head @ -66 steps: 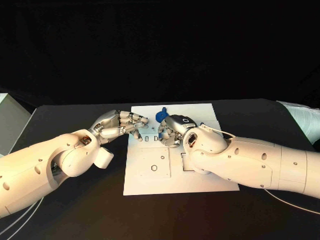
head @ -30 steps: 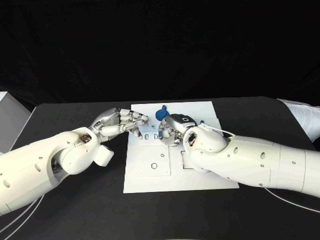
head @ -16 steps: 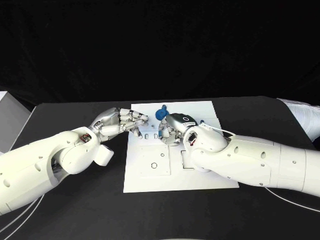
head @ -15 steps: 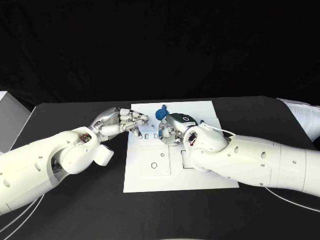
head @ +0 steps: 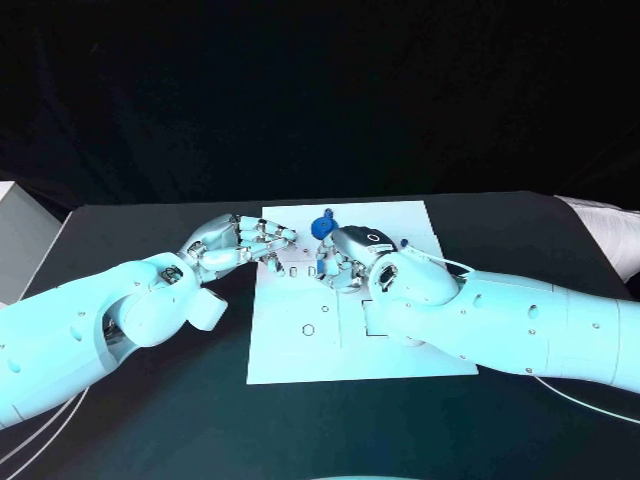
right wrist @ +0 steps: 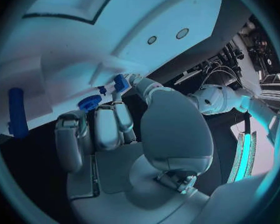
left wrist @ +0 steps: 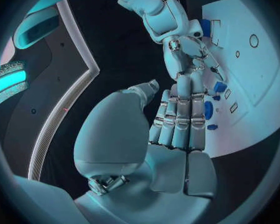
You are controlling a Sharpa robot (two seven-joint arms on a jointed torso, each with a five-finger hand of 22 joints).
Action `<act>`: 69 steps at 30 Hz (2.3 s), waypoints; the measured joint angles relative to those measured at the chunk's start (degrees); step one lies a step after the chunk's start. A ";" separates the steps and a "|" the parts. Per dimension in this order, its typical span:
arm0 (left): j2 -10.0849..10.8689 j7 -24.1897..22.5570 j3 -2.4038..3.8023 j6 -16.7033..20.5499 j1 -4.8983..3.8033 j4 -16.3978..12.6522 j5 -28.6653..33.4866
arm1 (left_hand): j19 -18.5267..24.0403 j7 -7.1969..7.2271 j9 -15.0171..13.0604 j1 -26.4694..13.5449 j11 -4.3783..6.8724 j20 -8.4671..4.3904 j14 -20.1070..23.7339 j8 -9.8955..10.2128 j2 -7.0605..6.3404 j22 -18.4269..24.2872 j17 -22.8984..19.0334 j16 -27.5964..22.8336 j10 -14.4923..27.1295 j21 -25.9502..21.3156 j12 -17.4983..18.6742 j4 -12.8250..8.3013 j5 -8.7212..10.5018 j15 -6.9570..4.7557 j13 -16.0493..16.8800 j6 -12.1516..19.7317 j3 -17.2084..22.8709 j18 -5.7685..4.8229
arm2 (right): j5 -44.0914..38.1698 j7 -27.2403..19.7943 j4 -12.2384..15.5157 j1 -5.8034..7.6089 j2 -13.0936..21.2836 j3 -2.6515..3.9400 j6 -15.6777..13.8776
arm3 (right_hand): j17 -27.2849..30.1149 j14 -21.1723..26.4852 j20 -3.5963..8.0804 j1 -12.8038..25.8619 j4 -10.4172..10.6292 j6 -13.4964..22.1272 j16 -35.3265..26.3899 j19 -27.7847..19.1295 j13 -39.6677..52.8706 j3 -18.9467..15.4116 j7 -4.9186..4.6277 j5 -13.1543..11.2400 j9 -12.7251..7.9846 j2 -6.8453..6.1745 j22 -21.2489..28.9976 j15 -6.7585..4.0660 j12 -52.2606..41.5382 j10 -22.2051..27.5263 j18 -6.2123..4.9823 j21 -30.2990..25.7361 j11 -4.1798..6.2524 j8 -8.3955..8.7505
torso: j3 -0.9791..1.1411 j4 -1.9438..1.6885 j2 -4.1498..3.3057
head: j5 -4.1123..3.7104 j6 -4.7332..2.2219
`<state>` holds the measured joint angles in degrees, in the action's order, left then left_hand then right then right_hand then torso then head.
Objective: Assemble the parts on the task board
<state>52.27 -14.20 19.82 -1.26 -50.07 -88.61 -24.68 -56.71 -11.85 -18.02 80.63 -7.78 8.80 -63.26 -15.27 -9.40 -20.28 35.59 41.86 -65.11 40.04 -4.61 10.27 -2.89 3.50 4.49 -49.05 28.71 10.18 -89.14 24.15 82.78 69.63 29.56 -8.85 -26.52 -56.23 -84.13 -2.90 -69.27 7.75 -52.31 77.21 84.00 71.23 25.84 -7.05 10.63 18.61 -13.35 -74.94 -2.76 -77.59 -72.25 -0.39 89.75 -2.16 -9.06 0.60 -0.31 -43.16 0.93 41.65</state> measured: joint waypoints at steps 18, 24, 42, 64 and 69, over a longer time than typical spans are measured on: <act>-2.45 7.96 -0.03 5.66 -0.78 2.11 -4.97 | -7.78 2.53 -8.37 -5.80 3.17 -2.49 -17.50 -11.57 0.63 -14.47 35.00 35.75 5.63 17.69 -44.36 4.50 0.02 -2.78 32.07 3.78 -6.80 -0.29 | 14.35 -18.20 7.53 4.84 13.79 0.96 -7.62 | -1.06 0.21 -0.42 -1.47 0.07 1.75 0.25 0.01 -0.23 -1.62 -0.52 2.58 -0.59 1.12 0.02 0.62 0.00 0.62 0.00 0.00 -0.62 1.89 | 0.41 0.68 0.77 | 0.58 -0.86; -3.85 17.74 0.00 6.46 -3.47 3.05 -11.44 | -10.77 3.16 -9.99 -8.51 3.65 -2.94 -20.32 -15.38 1.81 -24.47 39.36 40.43 3.07 25.68 -55.78 6.34 0.02 -3.08 42.22 4.82 -5.85 -1.01 | 23.83 -25.07 7.03 7.06 16.75 1.18 -8.03 | -1.25 0.21 -0.42 -1.47 0.32 1.31 0.24 0.00 -0.35 -1.37 -0.51 3.14 -0.53 1.12 0.02 0.62 0.22 0.62 0.00 0.00 -0.62 1.89 | 0.81 0.94 1.39 | 0.95 -0.83; -13.04 41.26 -5.70 -1.03 -13.21 9.39 -31.76 | -19.68 4.51 -9.82 -13.83 5.02 -4.09 -20.79 -18.26 0.47 -43.97 39.35 45.94 -9.14 37.98 -68.78 6.25 0.02 -4.02 58.46 3.88 -1.82 -4.05 | 32.76 -28.84 3.38 8.53 19.24 1.30 -7.02 | -1.24 0.21 -0.42 -1.70 0.32 1.28 0.24 0.00 -0.41 -1.38 -0.47 3.34 -0.53 1.35 0.03 0.61 0.22 0.62 0.00 0.00 -0.62 1.88 | 1.99 1.47 2.59 | 1.82 0.20; -20.83 47.18 -9.75 -8.90 -17.59 17.88 -38.24 | -19.96 4.80 -10.79 -21.23 5.23 -4.37 -20.79 -20.31 1.84 -44.92 39.34 46.15 -8.64 39.12 -68.17 6.57 0.02 -4.43 57.35 5.05 -5.32 -4.96 | 32.65 -27.29 2.19 8.59 19.05 1.29 -6.05 | -1.17 0.20 -0.41 -1.70 0.32 1.27 0.24 0.00 -0.47 -1.38 -0.46 3.56 -0.53 1.35 0.00 0.61 0.22 0.81 0.00 0.00 -0.82 1.88 | 2.22 1.77 2.69 | 1.91 1.09; -21.78 47.46 -9.80 -10.33 -17.86 19.00 -38.59 | -19.96 4.79 -10.56 -21.23 5.12 -4.37 -20.79 -20.19 1.84 -44.69 39.34 46.15 -8.38 39.12 -67.88 6.57 0.02 -4.43 56.72 5.22 -5.32 -4.96 | 32.60 -26.95 1.99 8.59 18.80 1.29 -5.89 | -1.17 0.20 -0.41 -1.70 0.32 1.27 0.24 0.00 -0.47 -1.38 -0.46 3.56 -0.53 1.35 0.00 0.61 0.22 0.81 0.00 0.00 -0.82 1.88 | 2.15 1.68 2.69 | 1.80 1.31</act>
<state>30.48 33.26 10.02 -11.59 -67.94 -69.61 -63.27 -76.67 -7.07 -28.58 59.40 -2.66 4.43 -84.05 -35.46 -7.55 -64.97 74.93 88.01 -73.50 79.16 -72.50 16.84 -2.88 -0.93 61.21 -43.83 23.39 5.22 -56.54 -2.80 84.77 78.21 48.36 -7.55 -32.40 -57.41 -83.92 -3.31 -70.98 8.07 -51.04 77.45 84.00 70.76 24.46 -7.51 14.19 18.08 -12.00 -74.94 -2.15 -77.38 -71.44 -0.39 89.75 -2.98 -7.18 2.75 1.37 -40.47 2.72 42.96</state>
